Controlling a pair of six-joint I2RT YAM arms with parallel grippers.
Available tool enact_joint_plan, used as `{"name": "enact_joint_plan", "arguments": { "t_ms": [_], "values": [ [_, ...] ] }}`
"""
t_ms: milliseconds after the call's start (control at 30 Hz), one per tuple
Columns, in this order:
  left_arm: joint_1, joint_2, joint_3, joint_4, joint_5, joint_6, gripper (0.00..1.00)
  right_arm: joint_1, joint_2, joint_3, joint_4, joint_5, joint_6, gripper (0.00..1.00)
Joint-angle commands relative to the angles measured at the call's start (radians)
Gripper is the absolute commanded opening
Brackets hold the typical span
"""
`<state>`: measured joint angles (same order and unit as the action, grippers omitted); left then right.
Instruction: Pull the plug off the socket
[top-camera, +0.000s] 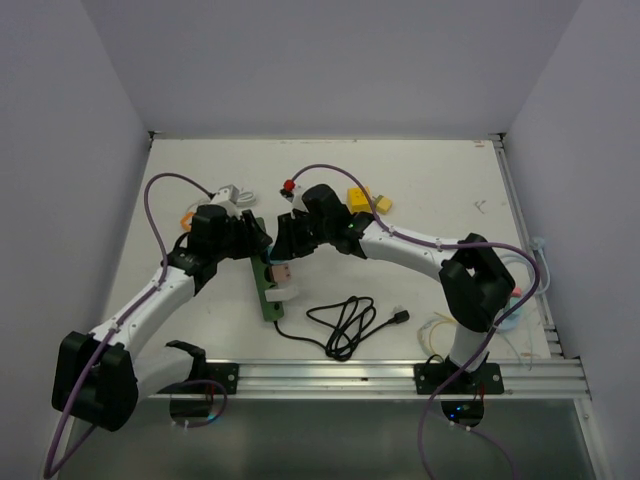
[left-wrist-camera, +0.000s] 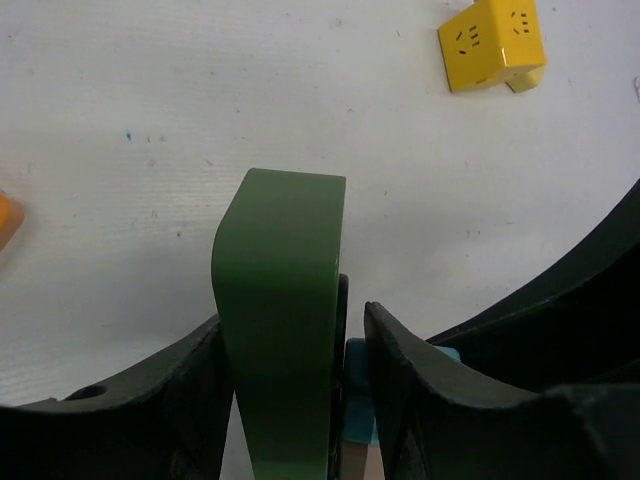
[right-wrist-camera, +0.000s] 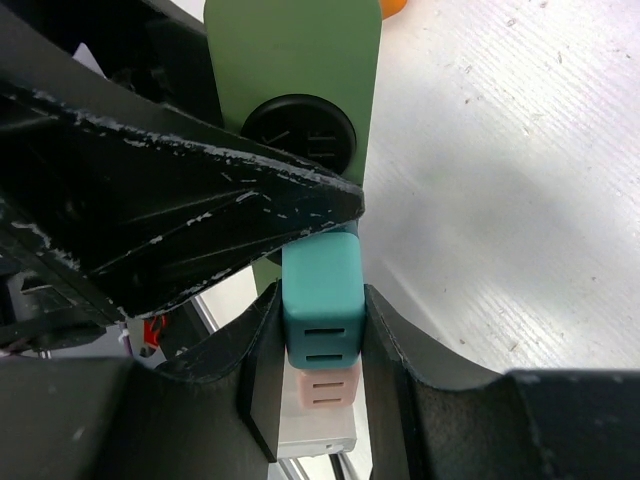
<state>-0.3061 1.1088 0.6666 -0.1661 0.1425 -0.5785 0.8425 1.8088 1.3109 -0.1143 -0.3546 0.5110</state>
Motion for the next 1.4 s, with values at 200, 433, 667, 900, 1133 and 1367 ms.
{"name": "enact_joint_plan", "arguments": {
  "t_ms": [200, 433, 667, 900, 1133, 1367],
  "values": [
    [-0.016, 0.0, -0.035, 0.129, -0.035, -0.027, 0.18, 0.001, -0.071, 0.045, 0.034, -0.03, -0.034, 0.0],
    [-0.016, -0.024, -0.024, 0.083, -0.098, 0.017, 0.0, 0.0, -0.092, 0.016, 0.007, -0.006, -0.042, 0.0],
    [-0.021, -0.021, -0.024, 0.073, -0.116, 0.02, 0.0, 0.003, -0.083, 0.079, -0.002, -0.032, -0.022, 0.0],
    [-0.016, -0.029, 0.001, 0.017, -0.224, 0.049, 0.0, -0.06, -0.149, 0.001, 0.028, -0.075, -0.013, 0.0],
    [-0.014, -0.007, 0.025, -0.029, -0.283, 0.063, 0.0, -0.123, -0.201, -0.03, -0.041, -0.064, -0.071, 0.0],
    [-0.033, 0.037, 0.077, -0.064, -0.331, 0.065, 0.0, -0.071, -0.167, 0.063, -0.107, -0.012, -0.084, 0.0]
  ]
}}
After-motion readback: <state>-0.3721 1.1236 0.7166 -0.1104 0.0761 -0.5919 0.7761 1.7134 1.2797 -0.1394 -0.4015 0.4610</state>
